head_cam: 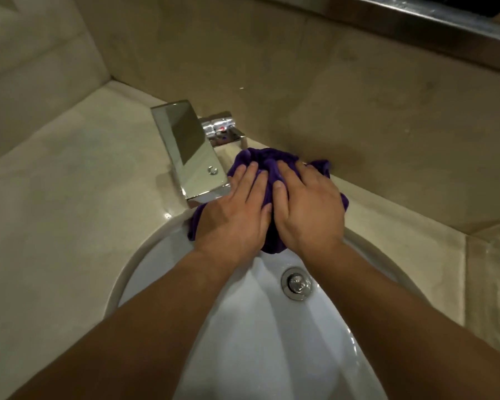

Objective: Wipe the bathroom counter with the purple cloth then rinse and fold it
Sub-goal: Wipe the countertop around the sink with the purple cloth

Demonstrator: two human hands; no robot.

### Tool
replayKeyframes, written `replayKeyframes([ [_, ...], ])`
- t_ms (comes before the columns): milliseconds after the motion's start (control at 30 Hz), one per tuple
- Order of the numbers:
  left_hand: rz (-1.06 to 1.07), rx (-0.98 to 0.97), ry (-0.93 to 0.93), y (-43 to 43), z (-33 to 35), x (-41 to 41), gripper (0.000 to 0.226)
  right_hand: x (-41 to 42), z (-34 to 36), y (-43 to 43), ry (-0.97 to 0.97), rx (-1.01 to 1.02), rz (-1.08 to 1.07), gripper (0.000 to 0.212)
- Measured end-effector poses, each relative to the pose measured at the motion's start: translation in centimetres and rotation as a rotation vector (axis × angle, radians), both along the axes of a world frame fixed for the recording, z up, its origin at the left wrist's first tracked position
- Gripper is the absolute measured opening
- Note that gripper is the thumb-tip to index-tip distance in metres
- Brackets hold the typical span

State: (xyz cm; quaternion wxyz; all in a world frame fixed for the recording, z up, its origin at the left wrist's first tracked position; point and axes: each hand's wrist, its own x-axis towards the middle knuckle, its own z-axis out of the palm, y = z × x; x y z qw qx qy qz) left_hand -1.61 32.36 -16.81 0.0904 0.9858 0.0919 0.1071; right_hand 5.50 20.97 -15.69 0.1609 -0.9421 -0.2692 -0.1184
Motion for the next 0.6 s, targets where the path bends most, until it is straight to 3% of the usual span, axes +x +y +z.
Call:
replayKeyframes([
  [100,0.061,-0.051,0.025,1.0,0.0,-0.7,0.070,0.2,0.1,1.4,0.001,-0.016,0.065,0.052],
  [267,0.064,0.053,-0.079,2.4,-0.4,-2.4,0.055,-1.1,0.2,2.9,-0.049,0.052,0.107,0.042],
  [433,0.028,0.121,-0.097,3.1,-1.2,-4.4,0.057,-2.6,0.4,3.9,-0.025,0.033,0.169,0.034],
  [600,0.029,0.139,0.029,3.6,-1.0,-6.4,0.065,-3.6,0.8,4.9,0.001,0.019,0.228,0.027],
])
